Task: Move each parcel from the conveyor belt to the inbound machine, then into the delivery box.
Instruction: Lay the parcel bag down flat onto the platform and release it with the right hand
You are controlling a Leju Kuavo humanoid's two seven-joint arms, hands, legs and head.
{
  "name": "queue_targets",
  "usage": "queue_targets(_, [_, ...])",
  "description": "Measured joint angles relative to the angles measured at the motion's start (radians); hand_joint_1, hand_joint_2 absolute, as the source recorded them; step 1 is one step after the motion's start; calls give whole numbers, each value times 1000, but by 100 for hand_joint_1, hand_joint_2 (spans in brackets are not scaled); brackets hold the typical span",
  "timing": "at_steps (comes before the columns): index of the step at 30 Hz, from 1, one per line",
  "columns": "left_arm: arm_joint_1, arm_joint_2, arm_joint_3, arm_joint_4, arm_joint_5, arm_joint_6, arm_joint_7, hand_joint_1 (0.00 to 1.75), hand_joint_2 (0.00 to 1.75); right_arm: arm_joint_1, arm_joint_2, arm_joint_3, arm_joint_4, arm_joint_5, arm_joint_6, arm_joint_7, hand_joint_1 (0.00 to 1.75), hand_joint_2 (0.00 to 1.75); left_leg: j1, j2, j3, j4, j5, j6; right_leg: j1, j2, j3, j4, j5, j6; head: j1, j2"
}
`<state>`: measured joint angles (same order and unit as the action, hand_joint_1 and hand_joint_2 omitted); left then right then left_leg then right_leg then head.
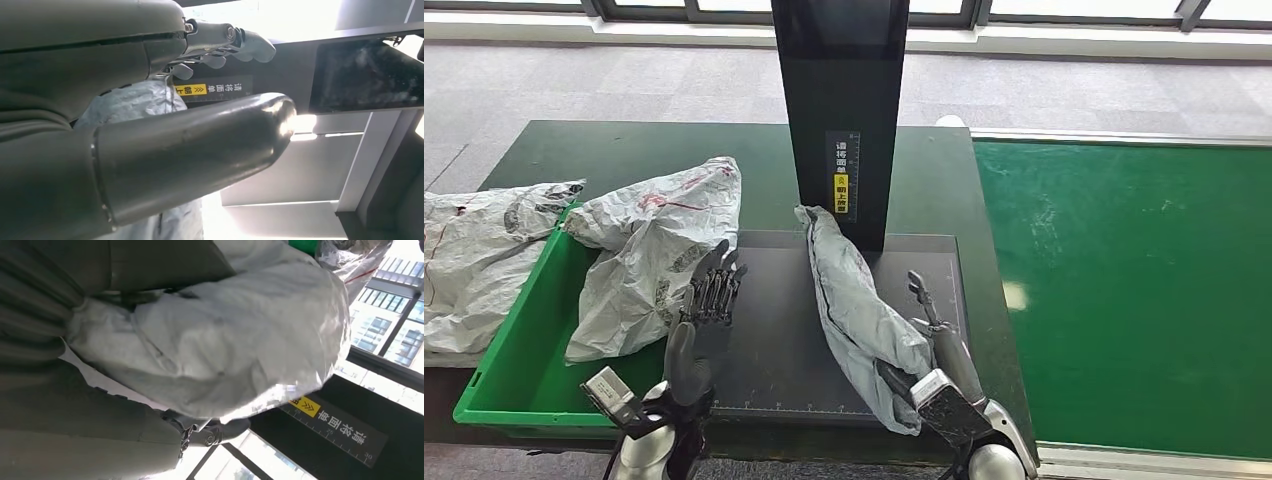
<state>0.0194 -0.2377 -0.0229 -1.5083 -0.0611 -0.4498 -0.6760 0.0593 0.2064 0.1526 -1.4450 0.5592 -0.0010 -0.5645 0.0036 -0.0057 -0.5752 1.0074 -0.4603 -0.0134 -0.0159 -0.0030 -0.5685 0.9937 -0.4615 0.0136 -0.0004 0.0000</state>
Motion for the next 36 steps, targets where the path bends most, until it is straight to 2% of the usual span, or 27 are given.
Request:
queue_targets(4, [5,0,0,-6,2,-1,0,0,0,0,0,0,-6,34,-29,15,0,175,0,0,0,0,0,0,0,0,0,0,0,0,0,0])
queue_targets(20, [-1,0,0,9,9,-4,-1,0,0,30,8,-10,-76,39,-45,4,0,175,0,0,0,0,0,0,0,0,0,0,0,0,0,0])
queue_targets(30, [-4,0,0,13,9,-9,-1,0,0,57,14,-26,-150,3,-77,-47,0,175,0,0,0,0,0,0,0,0,0,0,0,0,0,0])
queue_targets(32, [-5,0,0,14,5,-11,0,0,0,66,15,-29,-171,-50,-103,-84,0,175,0,0,0,0,0,0,0,0,0,0,0,0,0,0])
queue_targets(36, [-16,0,-1,23,-24,0,3,0,0,96,-10,-18,-315,-282,-192,-132,0,175,0,0,0,0,0,0,-1,0,0,0,0,0,0,0])
